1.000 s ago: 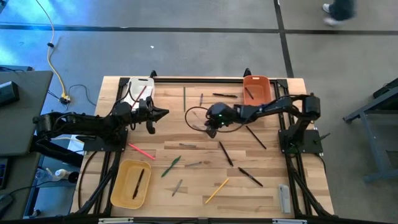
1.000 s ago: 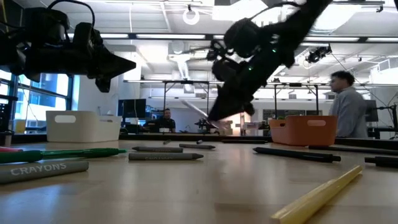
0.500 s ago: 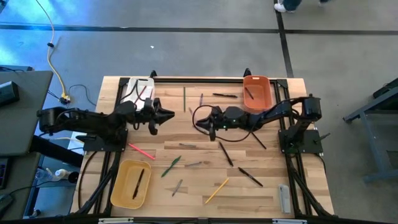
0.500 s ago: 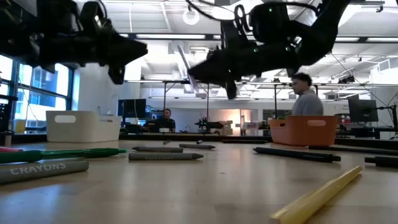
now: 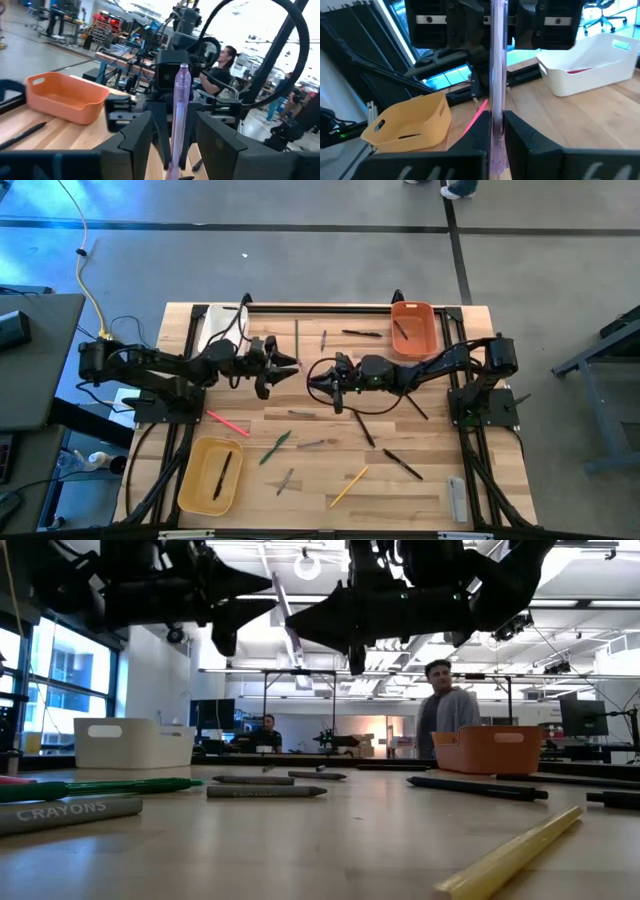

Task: Sort crayons/erasers/pens/pencils in bins
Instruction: Put the purple pen into the yellow bin

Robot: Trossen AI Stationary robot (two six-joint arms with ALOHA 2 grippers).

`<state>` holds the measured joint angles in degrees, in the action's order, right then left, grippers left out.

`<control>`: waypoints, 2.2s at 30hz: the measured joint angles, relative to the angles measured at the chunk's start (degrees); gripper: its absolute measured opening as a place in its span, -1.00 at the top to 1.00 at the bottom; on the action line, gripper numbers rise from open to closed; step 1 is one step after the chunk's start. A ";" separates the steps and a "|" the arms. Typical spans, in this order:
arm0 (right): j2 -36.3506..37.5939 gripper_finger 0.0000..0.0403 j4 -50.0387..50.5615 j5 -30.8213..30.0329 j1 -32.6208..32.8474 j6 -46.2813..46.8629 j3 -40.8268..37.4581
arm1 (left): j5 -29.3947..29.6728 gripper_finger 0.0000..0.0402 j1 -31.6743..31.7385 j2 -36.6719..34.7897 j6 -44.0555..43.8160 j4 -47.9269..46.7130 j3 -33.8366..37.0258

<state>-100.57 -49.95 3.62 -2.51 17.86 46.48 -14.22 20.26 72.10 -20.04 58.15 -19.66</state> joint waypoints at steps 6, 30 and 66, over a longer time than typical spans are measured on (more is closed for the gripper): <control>0.00 0.92 -0.47 -0.02 0.95 -1.43 0.02 | 0.28 0.29 -1.79 2.93 1.74 0.27 -3.00; 0.28 0.23 5.72 -4.19 0.89 -6.42 0.09 | 2.49 0.93 -2.50 0.63 6.73 -3.33 -4.83; 7.78 0.99 4.78 -11.52 -1.26 -17.89 -13.35 | 11.38 0.93 -14.85 -16.57 -5.41 -83.11 -23.28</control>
<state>-92.79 -45.17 -7.90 -3.77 -0.03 33.12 -2.83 5.41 55.53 -25.45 -24.96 -42.94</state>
